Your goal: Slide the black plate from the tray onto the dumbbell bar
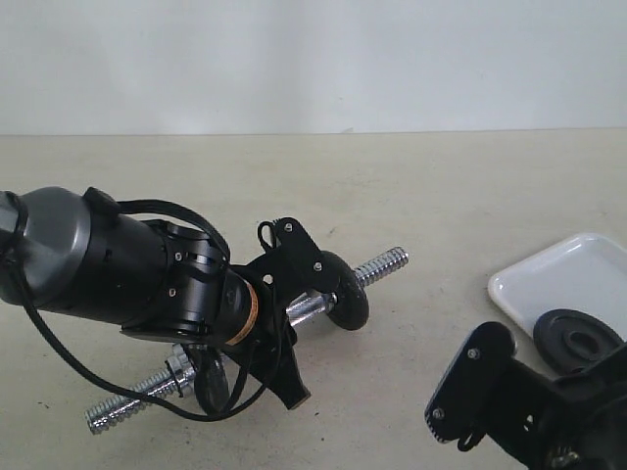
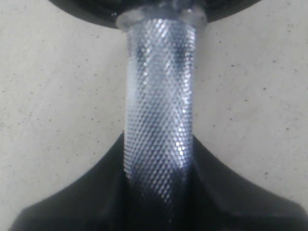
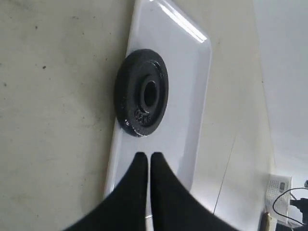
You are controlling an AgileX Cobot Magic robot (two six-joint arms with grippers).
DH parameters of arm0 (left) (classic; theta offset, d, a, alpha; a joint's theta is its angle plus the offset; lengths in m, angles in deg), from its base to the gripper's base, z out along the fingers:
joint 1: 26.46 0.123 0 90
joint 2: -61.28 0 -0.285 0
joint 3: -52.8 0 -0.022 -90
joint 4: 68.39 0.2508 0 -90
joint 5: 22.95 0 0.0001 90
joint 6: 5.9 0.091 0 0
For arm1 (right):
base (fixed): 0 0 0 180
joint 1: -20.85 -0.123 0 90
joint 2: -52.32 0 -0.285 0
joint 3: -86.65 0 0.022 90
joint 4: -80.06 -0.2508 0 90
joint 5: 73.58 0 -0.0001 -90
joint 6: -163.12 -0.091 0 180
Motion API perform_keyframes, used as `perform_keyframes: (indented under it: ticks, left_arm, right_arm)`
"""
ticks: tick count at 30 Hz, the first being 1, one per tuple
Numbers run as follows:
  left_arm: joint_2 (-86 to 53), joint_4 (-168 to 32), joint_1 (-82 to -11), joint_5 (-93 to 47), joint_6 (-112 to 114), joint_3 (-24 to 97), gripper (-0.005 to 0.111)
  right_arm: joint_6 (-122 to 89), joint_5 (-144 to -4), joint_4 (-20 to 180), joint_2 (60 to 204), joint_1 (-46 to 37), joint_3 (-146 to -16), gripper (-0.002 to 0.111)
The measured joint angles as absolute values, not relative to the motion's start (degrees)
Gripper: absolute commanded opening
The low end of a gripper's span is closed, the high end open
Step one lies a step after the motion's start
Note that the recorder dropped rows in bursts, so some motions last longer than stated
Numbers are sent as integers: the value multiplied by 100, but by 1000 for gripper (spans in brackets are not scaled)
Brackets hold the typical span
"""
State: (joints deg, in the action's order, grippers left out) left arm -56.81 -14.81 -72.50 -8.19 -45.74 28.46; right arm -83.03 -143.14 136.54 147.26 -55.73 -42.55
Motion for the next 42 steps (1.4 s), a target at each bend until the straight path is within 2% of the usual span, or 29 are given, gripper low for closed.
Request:
perform_keyframes:
  ticks: [7, 10, 13, 18, 20, 35, 42]
  left_arm:
    - [-5681, -1481, -7250, -807, -4574, 2846, 4]
    - [-5681, -1481, -7250, -771, -4574, 2846, 4]
    - [-5681, -1481, -7250, -763, -4585, 2846, 4]
    - [-5681, -1461, -7250, -763, -4585, 2846, 4]
    - [-5681, -1443, -7250, -763, -4585, 2846, 4]
    - [-5681, -1420, -7250, -666, -4595, 2846, 4]
    - [-5681, -1420, -7250, -655, -4595, 2846, 4]
  right_arm:
    - [-8916, -14063, 13654, 15350, -5573, -4255, 0]
    - [-8997, -13939, 13654, 15554, -5573, -4255, 3]
    - [-9058, -13691, 13654, 15653, -5573, -4255, 15]
    - [-9319, -13531, 13697, 15676, -5573, -4255, 44]
    - [-9428, -13556, 13769, 15676, -5573, -4255, 50]
    - [-9592, -13666, 14415, 15676, -5573, -4241, 51]
    - [-9977, -13666, 14595, 15676, -5573, -3795, 51]
